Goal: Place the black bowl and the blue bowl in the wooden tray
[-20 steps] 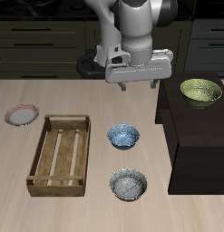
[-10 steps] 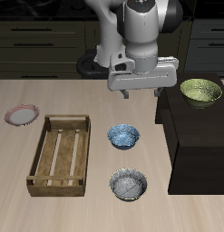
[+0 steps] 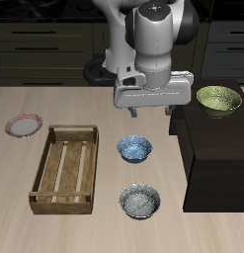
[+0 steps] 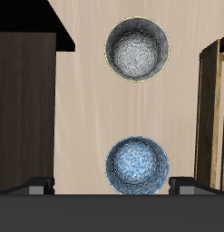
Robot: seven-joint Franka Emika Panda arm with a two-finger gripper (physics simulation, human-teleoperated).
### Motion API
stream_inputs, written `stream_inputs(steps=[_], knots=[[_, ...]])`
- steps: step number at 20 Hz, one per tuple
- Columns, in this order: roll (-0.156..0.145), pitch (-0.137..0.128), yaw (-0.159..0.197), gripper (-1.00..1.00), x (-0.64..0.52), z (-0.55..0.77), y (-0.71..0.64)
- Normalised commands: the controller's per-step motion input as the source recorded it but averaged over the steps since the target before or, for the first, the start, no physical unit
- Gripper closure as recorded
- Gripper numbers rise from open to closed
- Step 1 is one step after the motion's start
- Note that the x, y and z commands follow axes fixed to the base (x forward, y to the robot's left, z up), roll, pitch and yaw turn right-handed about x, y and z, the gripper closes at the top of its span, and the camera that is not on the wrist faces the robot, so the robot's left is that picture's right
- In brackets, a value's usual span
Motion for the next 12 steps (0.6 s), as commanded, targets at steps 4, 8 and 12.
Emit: stream_inputs(steps=[4,8,12], knots=[[-0.039,-0.001,-0.034,-1.00,0.29,-0.01,-0.25],[-0.045,-0.017,-0.016,-1.00,0.25,0.12,-0.31],[-0.019,-0.029,-0.001,-1.00,0.16,0.21,-0.19]])
